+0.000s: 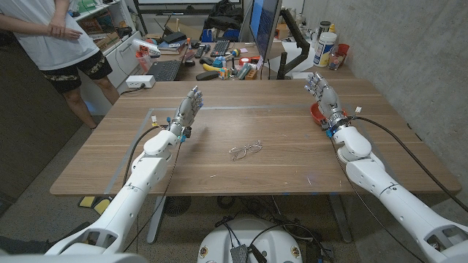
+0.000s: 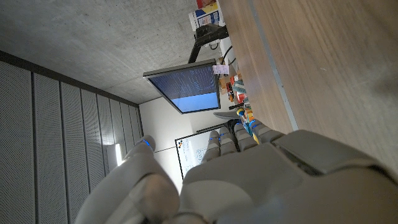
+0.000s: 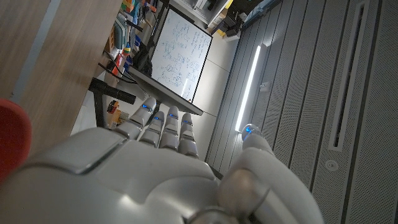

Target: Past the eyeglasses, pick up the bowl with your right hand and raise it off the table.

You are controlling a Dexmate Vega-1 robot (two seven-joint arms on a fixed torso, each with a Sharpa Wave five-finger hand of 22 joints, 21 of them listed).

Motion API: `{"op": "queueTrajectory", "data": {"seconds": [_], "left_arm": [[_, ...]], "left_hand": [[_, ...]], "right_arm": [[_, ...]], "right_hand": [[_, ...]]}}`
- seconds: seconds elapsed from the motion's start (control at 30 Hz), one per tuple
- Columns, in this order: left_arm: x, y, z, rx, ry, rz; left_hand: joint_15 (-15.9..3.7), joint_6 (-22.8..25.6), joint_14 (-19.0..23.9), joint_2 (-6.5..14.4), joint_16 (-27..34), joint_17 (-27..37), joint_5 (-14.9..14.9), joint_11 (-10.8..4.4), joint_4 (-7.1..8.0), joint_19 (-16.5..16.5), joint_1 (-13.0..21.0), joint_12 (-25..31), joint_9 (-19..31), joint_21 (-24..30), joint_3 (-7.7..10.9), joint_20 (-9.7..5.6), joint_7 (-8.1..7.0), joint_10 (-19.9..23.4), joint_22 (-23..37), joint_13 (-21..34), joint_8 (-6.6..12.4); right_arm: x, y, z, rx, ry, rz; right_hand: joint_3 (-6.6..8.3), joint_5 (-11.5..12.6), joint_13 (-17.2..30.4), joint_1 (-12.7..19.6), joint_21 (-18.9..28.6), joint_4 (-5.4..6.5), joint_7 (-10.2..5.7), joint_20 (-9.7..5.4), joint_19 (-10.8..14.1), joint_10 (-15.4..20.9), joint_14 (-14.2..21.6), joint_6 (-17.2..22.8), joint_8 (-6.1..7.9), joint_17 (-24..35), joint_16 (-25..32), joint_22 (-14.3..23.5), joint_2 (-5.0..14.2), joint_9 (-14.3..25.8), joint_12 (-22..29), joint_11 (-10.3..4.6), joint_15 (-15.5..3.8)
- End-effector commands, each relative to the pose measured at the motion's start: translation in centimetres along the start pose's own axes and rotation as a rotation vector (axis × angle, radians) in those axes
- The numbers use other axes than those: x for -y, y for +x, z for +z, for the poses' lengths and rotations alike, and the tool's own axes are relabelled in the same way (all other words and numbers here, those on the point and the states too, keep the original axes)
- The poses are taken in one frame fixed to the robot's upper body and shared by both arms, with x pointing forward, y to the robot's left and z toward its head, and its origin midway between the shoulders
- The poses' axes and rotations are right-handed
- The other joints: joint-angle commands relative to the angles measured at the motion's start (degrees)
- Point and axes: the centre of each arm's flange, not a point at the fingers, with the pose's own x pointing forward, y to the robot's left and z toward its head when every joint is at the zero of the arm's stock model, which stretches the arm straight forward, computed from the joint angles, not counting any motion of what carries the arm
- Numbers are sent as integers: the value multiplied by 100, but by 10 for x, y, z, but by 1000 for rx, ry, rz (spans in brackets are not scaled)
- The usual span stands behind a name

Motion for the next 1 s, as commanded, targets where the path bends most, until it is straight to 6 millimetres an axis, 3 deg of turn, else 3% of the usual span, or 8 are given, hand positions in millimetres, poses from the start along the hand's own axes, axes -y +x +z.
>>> {"op": "queueTrajectory", "data": {"seconds": [0.03, 1.0], "left_arm": [[0, 4, 0, -6, 4, -4], [-1, 10, 3, 10, -1, -15]], "left_hand": [[-11, 13, -42, -7, 6, 15, 25, -29, -30, -37, 49, 23, 30, 35, -4, -255, 10, 6, 25, 23, 5], [-10, 33, -41, 1, 8, 17, 16, -26, -38, -47, 73, 26, 31, 41, -35, -254, 1, 19, 26, 23, 7]], "right_arm": [[7, 1, 4, 16, -91, -13], [16, 3, 13, 27, -270, 1]], "right_hand": [[13, 24, 27, 102, -29, -42, -18, -60, 36, 40, 65, 25, 0, 13, -2, 21, -16, 30, 23, -10, 19], [-23, 21, 28, 209, -132, -139, -40, -40, 27, -7, 42, -44, -31, 15, -24, 27, -95, 31, -11, -22, 18]]}}
